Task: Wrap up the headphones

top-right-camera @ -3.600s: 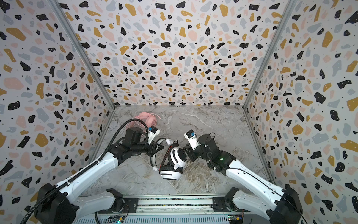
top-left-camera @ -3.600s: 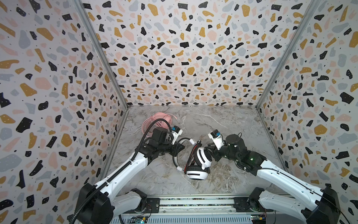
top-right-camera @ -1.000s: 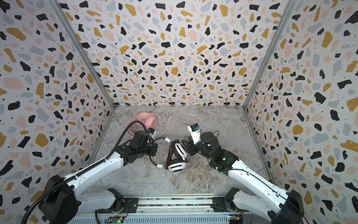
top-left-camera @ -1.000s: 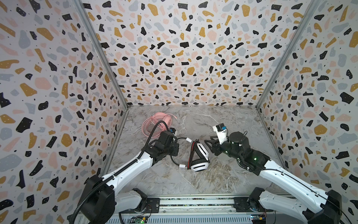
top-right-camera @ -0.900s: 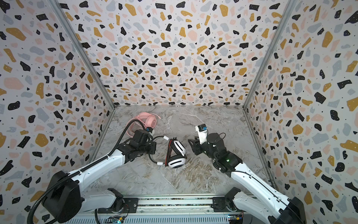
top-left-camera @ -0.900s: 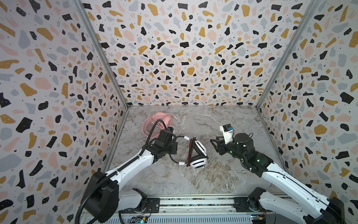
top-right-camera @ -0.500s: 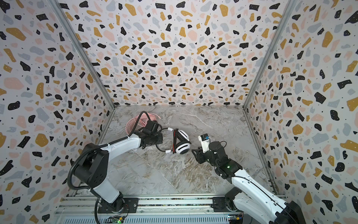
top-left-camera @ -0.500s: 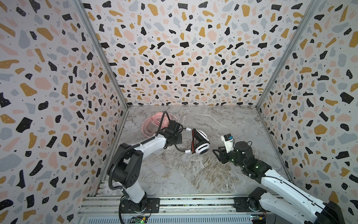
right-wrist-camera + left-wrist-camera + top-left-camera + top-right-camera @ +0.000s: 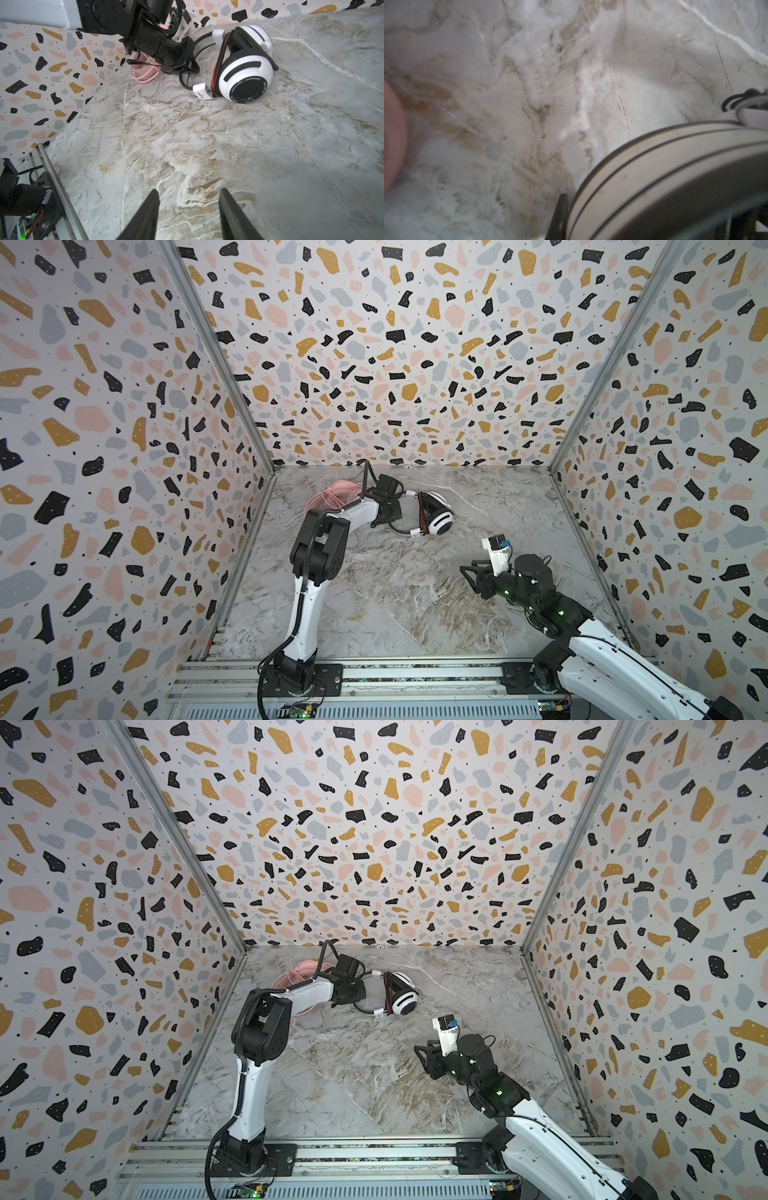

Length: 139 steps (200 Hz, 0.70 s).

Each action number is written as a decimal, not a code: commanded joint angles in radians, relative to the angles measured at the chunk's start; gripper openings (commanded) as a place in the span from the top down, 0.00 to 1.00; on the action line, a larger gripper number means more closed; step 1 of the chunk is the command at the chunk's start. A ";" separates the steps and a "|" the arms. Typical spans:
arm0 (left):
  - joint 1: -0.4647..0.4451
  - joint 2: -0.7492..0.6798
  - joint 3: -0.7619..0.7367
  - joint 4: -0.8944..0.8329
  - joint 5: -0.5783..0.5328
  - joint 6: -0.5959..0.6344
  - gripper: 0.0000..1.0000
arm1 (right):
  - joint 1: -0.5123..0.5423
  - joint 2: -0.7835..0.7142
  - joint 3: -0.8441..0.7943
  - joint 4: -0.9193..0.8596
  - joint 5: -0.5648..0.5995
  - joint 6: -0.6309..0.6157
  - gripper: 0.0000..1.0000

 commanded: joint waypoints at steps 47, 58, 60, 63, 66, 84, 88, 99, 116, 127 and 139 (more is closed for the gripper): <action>-0.003 -0.007 -0.016 0.054 0.043 -0.058 0.77 | -0.009 -0.046 -0.016 -0.053 0.022 0.007 0.51; -0.004 -0.024 -0.026 0.051 0.039 -0.051 0.70 | -0.008 -0.046 -0.014 -0.055 0.024 0.007 0.51; -0.004 -0.027 -0.029 0.051 0.040 -0.049 0.69 | -0.010 -0.046 -0.012 -0.054 0.025 0.007 0.51; -0.003 -0.032 -0.033 0.051 0.038 -0.047 0.68 | -0.010 -0.046 -0.012 -0.054 0.025 0.008 0.51; -0.005 -0.038 -0.037 0.050 0.037 -0.045 0.66 | -0.009 -0.046 -0.012 -0.055 0.025 0.008 0.51; -0.003 -0.084 -0.066 0.050 0.019 -0.029 0.46 | -0.011 -0.044 -0.005 -0.056 0.035 0.010 0.51; -0.003 -0.095 -0.075 0.051 0.017 -0.025 0.39 | -0.013 -0.042 -0.004 -0.055 0.041 0.011 0.51; -0.004 -0.130 -0.096 0.051 0.007 -0.015 0.28 | -0.018 -0.035 0.001 -0.062 0.064 0.013 0.51; -0.005 -0.196 -0.145 0.062 -0.010 0.003 0.07 | -0.029 -0.023 0.013 -0.063 0.108 0.014 0.51; -0.006 -0.248 -0.191 0.077 -0.021 0.011 0.00 | -0.041 -0.009 0.020 -0.062 0.146 0.012 0.51; -0.008 -0.310 -0.242 0.096 -0.032 0.023 0.00 | -0.060 0.010 0.033 -0.060 0.192 0.008 0.50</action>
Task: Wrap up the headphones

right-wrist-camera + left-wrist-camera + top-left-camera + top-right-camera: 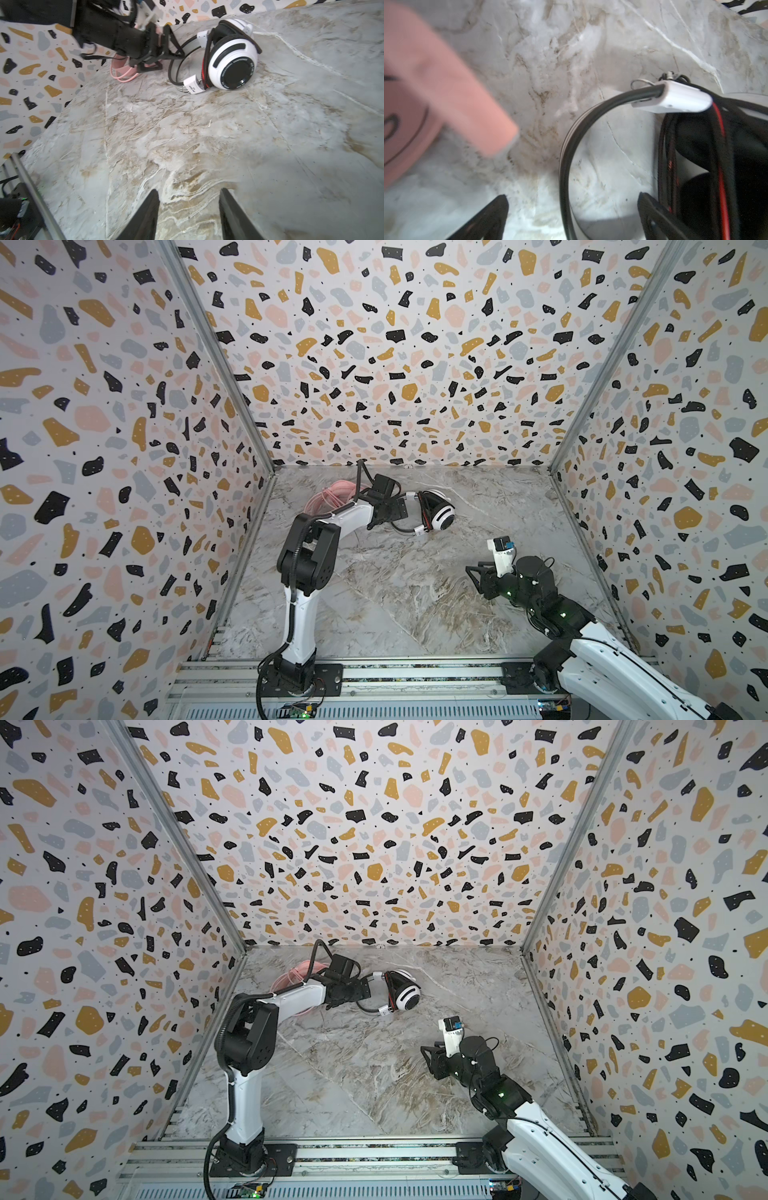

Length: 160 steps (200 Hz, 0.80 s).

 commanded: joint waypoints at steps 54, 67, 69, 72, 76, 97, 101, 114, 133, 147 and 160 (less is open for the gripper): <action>-0.007 -0.450 -0.365 0.149 -0.107 0.079 0.00 | -0.228 0.148 0.095 0.087 0.105 -0.002 0.48; -0.006 -0.547 -0.457 0.200 -0.135 0.091 0.00 | -0.282 0.175 0.101 0.127 0.115 0.007 0.48; -0.007 -0.566 -0.468 0.210 -0.136 0.095 0.00 | -0.290 0.179 0.101 0.134 0.120 0.007 0.47; -0.007 -0.591 -0.488 0.224 -0.141 0.103 0.00 | -0.301 0.185 0.101 0.144 0.128 0.007 0.47; -0.006 -0.622 -0.515 0.244 -0.144 0.114 0.00 | -0.313 0.193 0.101 0.156 0.148 0.011 0.46; -0.003 -0.778 -0.673 0.369 -0.209 0.164 0.00 | -0.365 0.233 0.095 0.216 0.248 0.021 0.35; -0.001 -0.805 -0.697 0.384 -0.238 0.169 0.00 | -0.372 0.241 0.091 0.226 0.278 0.029 0.30; 0.008 -0.878 -0.772 0.419 -0.309 0.190 0.00 | -0.396 0.270 0.076 0.269 0.343 0.035 0.23; 0.016 -0.950 -0.828 0.430 -0.341 0.220 0.00 | -0.427 0.316 0.050 0.335 0.415 0.039 0.13; 0.019 -0.980 -0.857 0.429 -0.387 0.222 0.00 | -0.452 0.365 0.010 0.426 0.435 0.010 0.11; 0.025 -0.992 -0.874 0.417 -0.453 0.222 0.00 | -0.487 0.420 -0.004 0.484 0.441 -0.002 0.10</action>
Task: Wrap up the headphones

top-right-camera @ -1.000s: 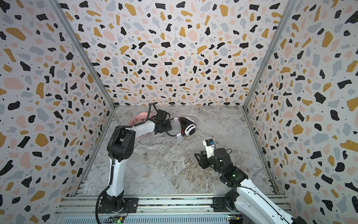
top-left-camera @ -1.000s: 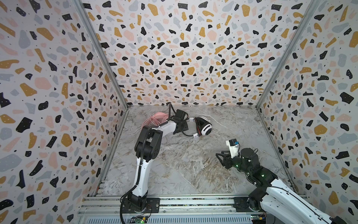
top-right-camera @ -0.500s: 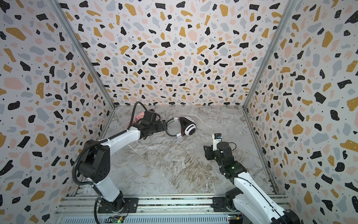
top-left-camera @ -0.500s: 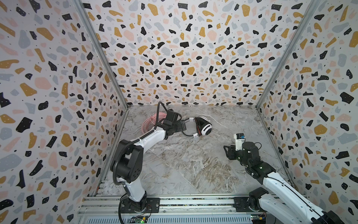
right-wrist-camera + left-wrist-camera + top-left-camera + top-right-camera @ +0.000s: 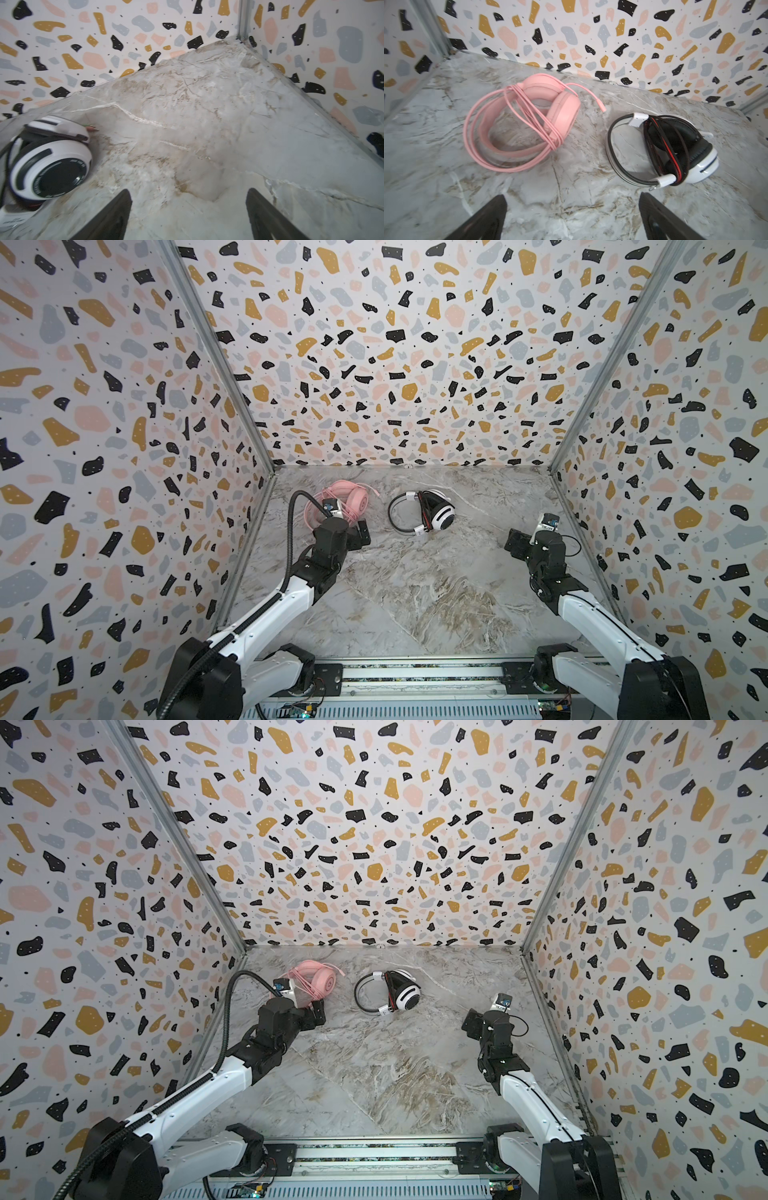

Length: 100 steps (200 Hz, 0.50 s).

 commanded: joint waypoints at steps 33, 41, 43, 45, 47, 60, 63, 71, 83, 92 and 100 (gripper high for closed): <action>0.043 -0.078 -0.109 0.106 -0.365 0.030 0.00 | -0.085 0.157 -0.107 0.389 0.059 -0.135 0.07; 0.050 -0.095 -0.154 0.152 -0.397 0.050 0.00 | -0.086 0.167 -0.149 0.488 0.053 -0.165 0.07; 0.049 -0.099 -0.165 0.183 -0.400 0.058 0.00 | -0.086 0.169 -0.159 0.513 0.052 -0.173 0.07; 0.051 -0.102 -0.177 0.206 -0.402 0.070 0.00 | -0.086 0.173 -0.166 0.540 0.050 -0.180 0.07; 0.052 -0.105 -0.188 0.223 -0.402 0.080 0.00 | -0.087 0.176 -0.177 0.566 0.048 -0.186 0.07; 0.053 -0.121 -0.244 0.318 -0.395 0.148 0.00 | -0.086 0.204 -0.243 0.742 0.044 -0.241 0.07; 0.054 -0.122 -0.254 0.331 -0.399 0.156 0.00 | -0.087 0.216 -0.255 0.782 0.044 -0.254 0.07; 0.054 -0.121 -0.274 0.359 -0.422 0.168 0.00 | -0.086 0.245 -0.282 0.876 0.049 -0.274 0.07; 0.058 -0.111 -0.310 0.417 -0.470 0.188 0.00 | -0.087 0.285 -0.298 0.950 0.062 -0.259 0.07; 0.062 -0.098 -0.346 0.489 -0.512 0.193 0.00 | -0.087 0.324 -0.312 1.020 0.051 -0.263 0.07; 0.075 -0.091 -0.346 0.508 -0.531 0.201 0.00 | -0.081 0.345 -0.327 1.094 0.033 -0.285 0.07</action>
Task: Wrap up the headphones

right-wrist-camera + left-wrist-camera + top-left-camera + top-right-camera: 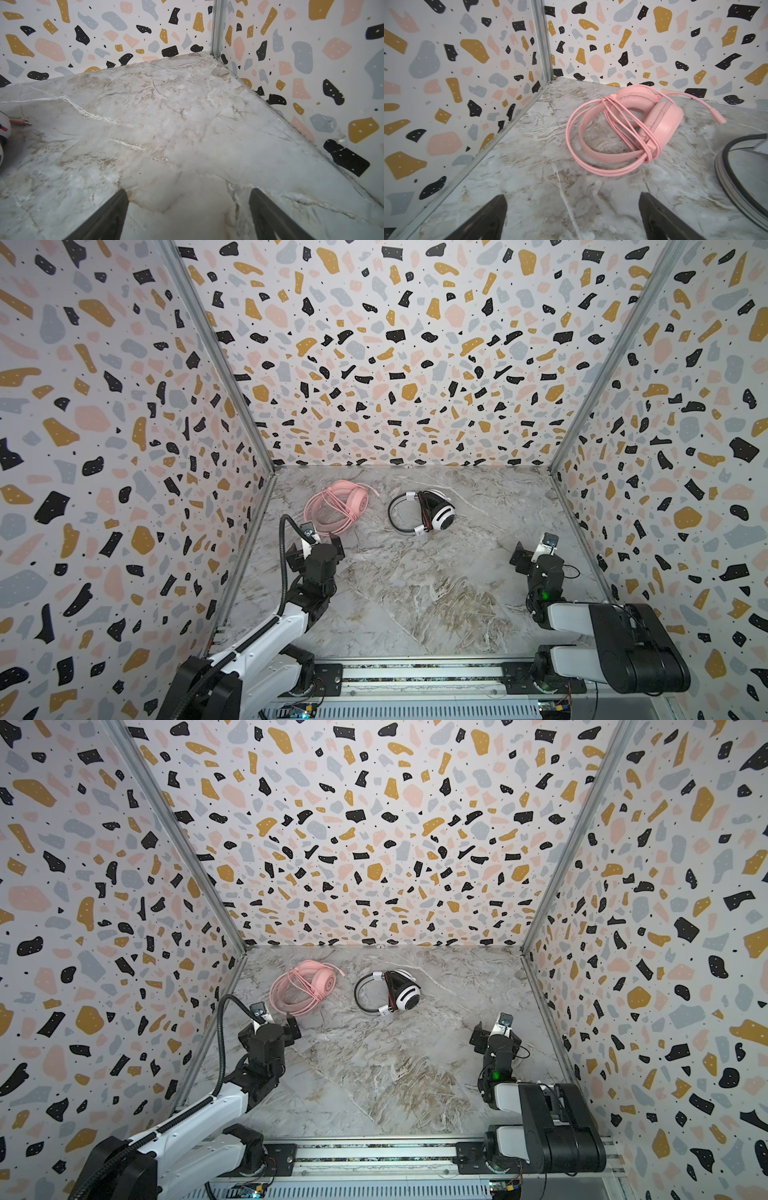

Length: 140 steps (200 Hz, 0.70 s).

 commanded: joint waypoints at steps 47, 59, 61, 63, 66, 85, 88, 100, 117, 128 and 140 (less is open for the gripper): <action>0.106 0.110 -0.174 0.571 -0.064 0.170 0.00 | 0.017 0.082 -0.018 0.362 -0.109 -0.119 0.06; 0.133 0.143 -0.194 0.622 -0.039 0.172 0.00 | 0.020 0.122 -0.019 0.387 -0.154 -0.137 0.06; 0.136 0.148 -0.198 0.635 -0.035 0.175 0.00 | 0.021 0.135 -0.019 0.403 -0.158 -0.141 0.06; 0.140 0.154 -0.204 0.649 -0.029 0.178 0.00 | 0.023 0.150 -0.022 0.422 -0.159 -0.146 0.06; 0.145 0.162 -0.212 0.671 -0.021 0.181 0.00 | 0.027 0.171 -0.024 0.464 -0.161 -0.158 0.06; 0.171 0.177 -0.222 0.721 0.039 0.216 0.00 | 0.061 0.159 0.013 0.376 -0.130 -0.183 0.03; 0.173 0.177 -0.223 0.722 0.053 0.221 0.00 | 0.063 0.162 0.019 0.367 -0.128 -0.186 0.00; 0.182 0.200 -0.254 0.809 0.115 0.258 0.00 | 0.080 0.184 0.026 0.392 -0.106 -0.203 0.01; 0.198 0.305 -0.297 0.994 0.125 0.256 0.00 | 0.087 0.180 0.022 0.388 -0.092 -0.206 0.01; 0.214 0.374 -0.264 0.982 0.090 0.222 0.00 | 0.089 0.178 0.023 0.386 -0.089 -0.208 0.01; 0.218 0.447 -0.211 0.983 0.073 0.231 0.00 | 0.090 0.182 0.024 0.391 -0.088 -0.208 0.01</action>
